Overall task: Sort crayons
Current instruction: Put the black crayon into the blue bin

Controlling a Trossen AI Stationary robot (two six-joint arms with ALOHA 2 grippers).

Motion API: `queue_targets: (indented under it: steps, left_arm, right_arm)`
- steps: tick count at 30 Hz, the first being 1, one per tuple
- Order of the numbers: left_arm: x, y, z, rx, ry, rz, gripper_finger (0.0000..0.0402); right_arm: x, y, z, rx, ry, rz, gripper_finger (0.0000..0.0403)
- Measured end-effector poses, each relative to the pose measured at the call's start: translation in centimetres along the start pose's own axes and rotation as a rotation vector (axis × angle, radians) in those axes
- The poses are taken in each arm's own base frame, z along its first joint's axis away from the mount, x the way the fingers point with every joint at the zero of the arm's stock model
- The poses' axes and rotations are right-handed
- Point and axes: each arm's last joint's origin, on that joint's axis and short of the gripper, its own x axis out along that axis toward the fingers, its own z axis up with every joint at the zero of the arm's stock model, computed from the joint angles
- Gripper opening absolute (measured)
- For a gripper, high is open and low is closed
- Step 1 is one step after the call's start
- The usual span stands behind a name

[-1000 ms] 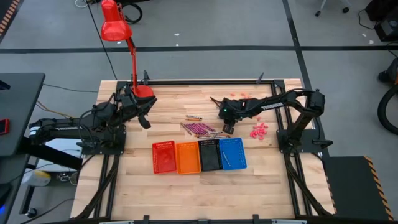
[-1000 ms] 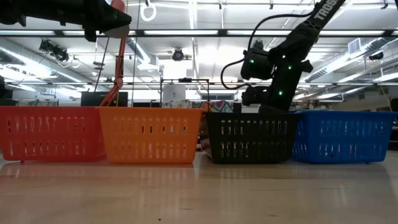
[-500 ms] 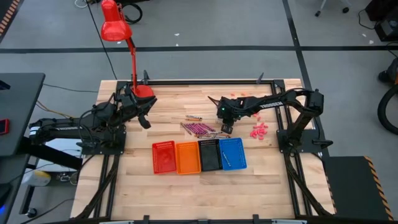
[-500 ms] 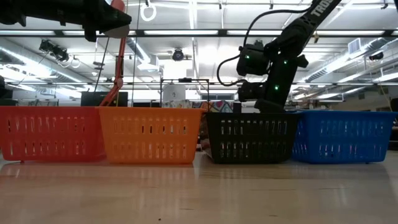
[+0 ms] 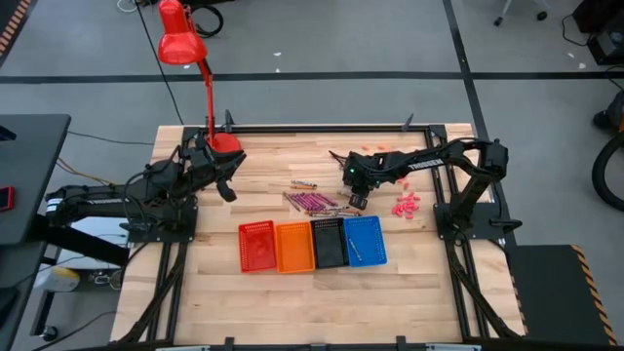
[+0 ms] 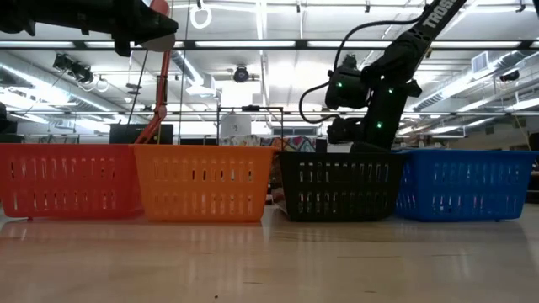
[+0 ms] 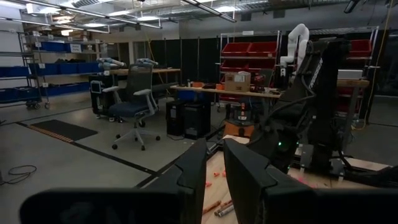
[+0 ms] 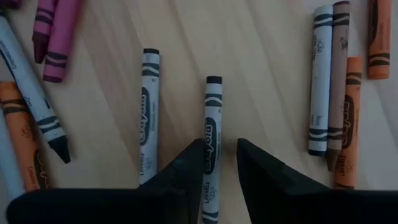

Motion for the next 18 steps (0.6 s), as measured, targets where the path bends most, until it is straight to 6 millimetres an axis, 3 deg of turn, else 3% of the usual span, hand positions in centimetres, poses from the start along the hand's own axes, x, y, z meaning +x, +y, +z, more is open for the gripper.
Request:
queue_targets:
  steps: [9, 18]
  left_arm:
    - [0.00, 0.00, 0.00, 0.000, 0.000, 0.000, 0.0068]
    - [0.00, 0.00, 0.00, 0.000, 0.000, 0.000, 0.0068]
  right_arm:
    - [0.27, 0.06, -0.37, -0.012, -0.001, -0.026, 0.0080]
    - [0.28, 0.56, -0.41, -0.017, -0.002, -0.053, 0.0021]
